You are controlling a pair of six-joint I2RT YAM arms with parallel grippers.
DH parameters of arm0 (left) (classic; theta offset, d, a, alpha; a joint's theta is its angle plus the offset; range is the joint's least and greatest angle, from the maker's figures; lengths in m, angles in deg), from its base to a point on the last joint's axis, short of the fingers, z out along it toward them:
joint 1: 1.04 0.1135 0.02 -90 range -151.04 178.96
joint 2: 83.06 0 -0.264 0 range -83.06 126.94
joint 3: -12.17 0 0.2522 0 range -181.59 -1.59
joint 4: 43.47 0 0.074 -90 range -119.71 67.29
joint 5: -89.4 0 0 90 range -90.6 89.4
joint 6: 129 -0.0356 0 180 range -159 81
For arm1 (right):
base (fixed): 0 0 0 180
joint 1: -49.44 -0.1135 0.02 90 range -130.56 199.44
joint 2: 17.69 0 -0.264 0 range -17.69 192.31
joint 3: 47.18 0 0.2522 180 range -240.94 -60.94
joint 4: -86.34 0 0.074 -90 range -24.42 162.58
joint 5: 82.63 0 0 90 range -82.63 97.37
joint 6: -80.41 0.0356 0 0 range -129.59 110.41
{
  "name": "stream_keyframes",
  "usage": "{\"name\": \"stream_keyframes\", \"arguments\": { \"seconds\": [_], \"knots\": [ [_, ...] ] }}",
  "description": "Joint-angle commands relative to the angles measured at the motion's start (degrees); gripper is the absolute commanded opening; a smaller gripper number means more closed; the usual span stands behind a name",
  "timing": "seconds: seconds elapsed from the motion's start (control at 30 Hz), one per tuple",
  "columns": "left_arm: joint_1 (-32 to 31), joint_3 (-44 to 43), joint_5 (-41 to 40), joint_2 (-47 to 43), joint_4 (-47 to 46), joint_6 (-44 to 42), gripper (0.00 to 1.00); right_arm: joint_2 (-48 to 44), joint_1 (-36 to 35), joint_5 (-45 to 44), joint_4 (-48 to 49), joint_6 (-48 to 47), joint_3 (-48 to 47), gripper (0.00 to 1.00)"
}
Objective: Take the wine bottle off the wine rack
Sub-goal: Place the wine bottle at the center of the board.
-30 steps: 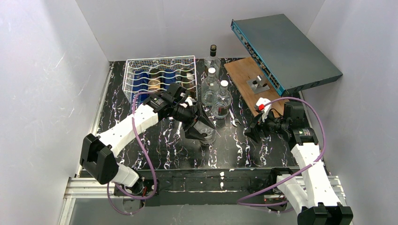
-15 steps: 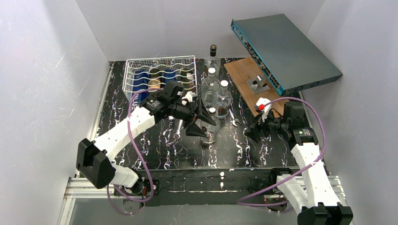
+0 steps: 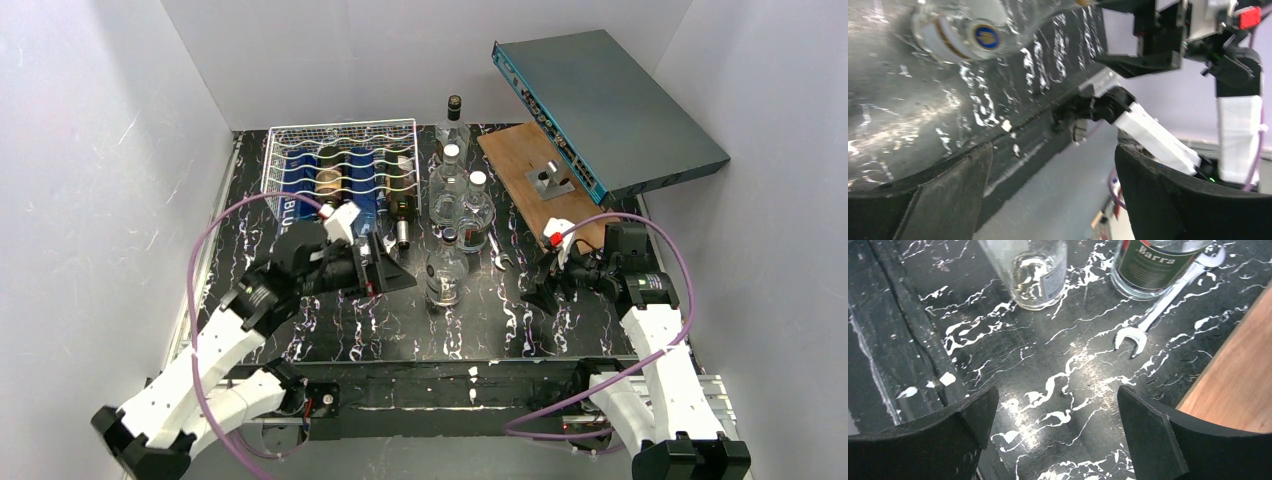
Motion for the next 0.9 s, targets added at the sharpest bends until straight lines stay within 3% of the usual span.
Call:
{"name": "stream_keyframes", "arguments": {
  "seconds": [0.0,0.17,0.3,0.47,0.63,0.87],
  "knots": [
    [0.05,7.24,-14.48,-9.56,-1.24,-7.49,0.98,0.11,0.51,5.95,-8.6,-6.68,-4.26,0.98],
    [0.26,10.78,-21.64,-19.77,1.83,-11.87,0.98,2.31,0.61,8.6,-22.22,-21.17,-11.4,0.98],
    [0.32,10.48,-22.05,-23.73,5.35,-16.91,0.98,5.19,0.54,12.69,-33.93,-34.6,-15.95,0.99],
    [0.27,10.12,-22.59,-25.79,10.55,-18.68,0.98,8.83,0.0,14.8,-38.18,-40.17,-21.12,0.98],
    [0.28,10.02,-22.4,-27.36,12.88,-20.12,0.98,14.68,-4.86,10.3,-36.62,-39.57,-27.76,0.98],
    [0.28,9.37,-23.73,-27.56,15.13,-21.34,0.98,19.1,-18.04,2.41,-22.48,-25.12,-32.25,0.98]
  ]
}}
